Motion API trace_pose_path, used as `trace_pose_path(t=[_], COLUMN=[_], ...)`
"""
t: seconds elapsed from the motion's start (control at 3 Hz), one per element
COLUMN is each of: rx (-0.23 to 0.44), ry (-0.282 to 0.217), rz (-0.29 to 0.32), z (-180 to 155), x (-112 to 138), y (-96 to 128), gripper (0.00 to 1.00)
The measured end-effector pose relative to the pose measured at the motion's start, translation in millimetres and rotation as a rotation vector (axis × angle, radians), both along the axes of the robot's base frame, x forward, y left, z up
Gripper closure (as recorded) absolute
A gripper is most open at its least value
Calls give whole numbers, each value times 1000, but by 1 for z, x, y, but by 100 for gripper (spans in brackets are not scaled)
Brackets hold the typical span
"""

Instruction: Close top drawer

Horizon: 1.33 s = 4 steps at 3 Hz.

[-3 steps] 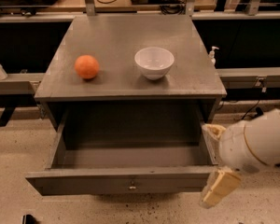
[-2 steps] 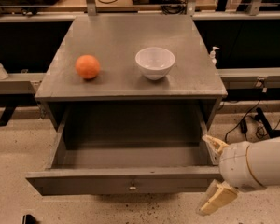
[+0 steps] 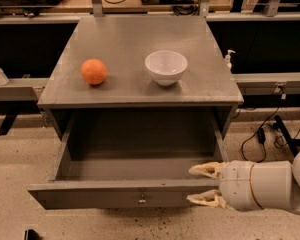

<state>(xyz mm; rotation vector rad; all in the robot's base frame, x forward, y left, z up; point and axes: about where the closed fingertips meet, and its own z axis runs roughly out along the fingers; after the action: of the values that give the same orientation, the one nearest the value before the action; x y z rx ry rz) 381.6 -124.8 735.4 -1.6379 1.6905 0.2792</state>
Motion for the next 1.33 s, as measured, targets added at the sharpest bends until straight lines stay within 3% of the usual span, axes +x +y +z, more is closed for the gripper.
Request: trace_pose_path(t=[0.33,0.67,1.0,1.33], rx=[-4,-9,-13,-26], ry=[4,31,28,58], rz=[-5,-46,-76,-85], z=[1,-28,-56,-79], x=[0,-7,-13,-17], y=[-1,-1,-3,-2], gripper=[76,98,100,100])
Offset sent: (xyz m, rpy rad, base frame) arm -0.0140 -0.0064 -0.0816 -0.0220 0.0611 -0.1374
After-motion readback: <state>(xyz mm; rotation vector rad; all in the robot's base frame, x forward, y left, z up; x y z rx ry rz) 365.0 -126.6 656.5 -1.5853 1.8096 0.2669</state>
